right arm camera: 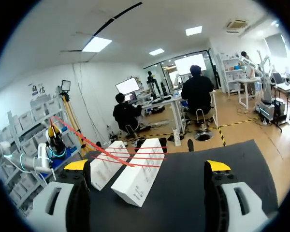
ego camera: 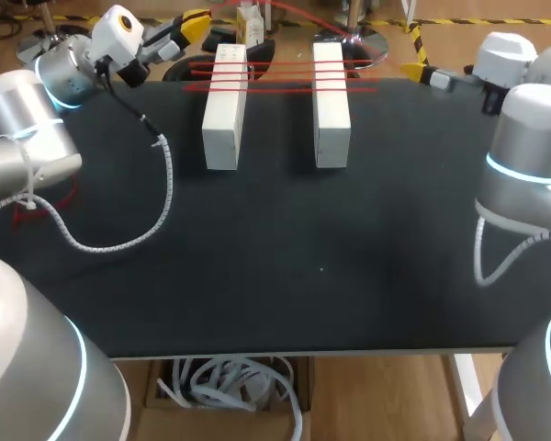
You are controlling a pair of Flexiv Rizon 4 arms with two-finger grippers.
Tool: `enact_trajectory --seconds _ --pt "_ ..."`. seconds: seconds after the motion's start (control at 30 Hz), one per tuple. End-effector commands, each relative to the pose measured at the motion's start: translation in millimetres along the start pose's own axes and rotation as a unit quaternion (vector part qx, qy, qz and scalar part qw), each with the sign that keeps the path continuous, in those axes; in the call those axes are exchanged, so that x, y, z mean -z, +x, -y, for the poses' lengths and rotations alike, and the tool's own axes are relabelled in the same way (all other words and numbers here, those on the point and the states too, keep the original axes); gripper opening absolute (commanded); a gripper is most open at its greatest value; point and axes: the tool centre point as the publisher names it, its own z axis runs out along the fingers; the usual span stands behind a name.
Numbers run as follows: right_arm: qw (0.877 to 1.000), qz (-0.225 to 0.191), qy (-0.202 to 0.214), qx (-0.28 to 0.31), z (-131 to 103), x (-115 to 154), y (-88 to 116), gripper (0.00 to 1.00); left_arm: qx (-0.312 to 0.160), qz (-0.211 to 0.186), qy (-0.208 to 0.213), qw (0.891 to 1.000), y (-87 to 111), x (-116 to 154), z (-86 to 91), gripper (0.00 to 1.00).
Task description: Grab the tape and strap the tape.
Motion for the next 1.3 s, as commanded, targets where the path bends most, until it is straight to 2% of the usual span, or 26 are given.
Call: enact_trajectory --seconds 0.03,0.17,0.23,0.33,0.47,0.67,0.77,0.9,0.97,1.0,1.1,1.3 --pt "0.975 0.058 -0.137 -0.165 10.3 7.4 15.0 1.00 0.000 -0.002 0.001 1.000 -1.3 0.8 -0.8 0.00" --pt "0.953 0.067 -0.165 -0.244 17.2 12.2 25.3 1.00 0.000 -0.002 0.001 1.000 -1.3 0.8 -0.8 0.00" --pt "0.936 0.060 -0.181 -0.295 20.3 12.4 30.9 1.00 0.000 -0.002 0.001 1.000 -1.3 0.8 -0.8 0.00" --pt "0.904 0.056 -0.204 -0.372 22.3 14.6 40.7 1.00 0.000 -0.002 0.001 1.000 -1.3 0.8 -0.8 0.00" --pt "0.847 0.049 -0.230 -0.476 24.4 15.9 53.4 1.00 0.000 -0.002 0.001 1.000 -1.3 0.8 -0.8 0.00" --pt "0.769 0.018 -0.253 -0.586 22.8 14.0 68.0 1.00 0.000 -0.002 0.001 1.000 -1.3 0.8 -0.8 0.00" --pt "0.744 0.007 -0.261 -0.615 20.9 12.2 72.4 1.00 0.000 -0.002 0.001 1.000 -1.3 0.8 -0.8 0.00" --pt "0.718 0.001 -0.264 -0.644 19.3 9.5 78.9 1.00 0.000 -0.002 0.001 1.000 -1.3 0.8 -0.8 0.00" --pt "0.711 0.000 -0.264 -0.651 19.1 7.7 82.7 1.00 0.000 -0.002 0.001 1.000 -1.3 0.8 -0.8 0.00" --pt "0.704 -0.002 -0.262 -0.660 18.9 6.9 84.5 1.00 0.000 -0.002 0.001 1.000 -1.3 0.8 -0.8 0.00" --pt "0.694 -0.008 -0.259 -0.671 17.7 5.5 91.8 1.00 0.000 -0.002 0.001 1.000 -1.3 0.8 -0.8 0.00" --pt "0.690 -0.010 -0.250 -0.679 18.4 2.4 100.0 1.00 0.000 -0.002 0.001 1.000 -1.3 0.8 -0.8 0.00"
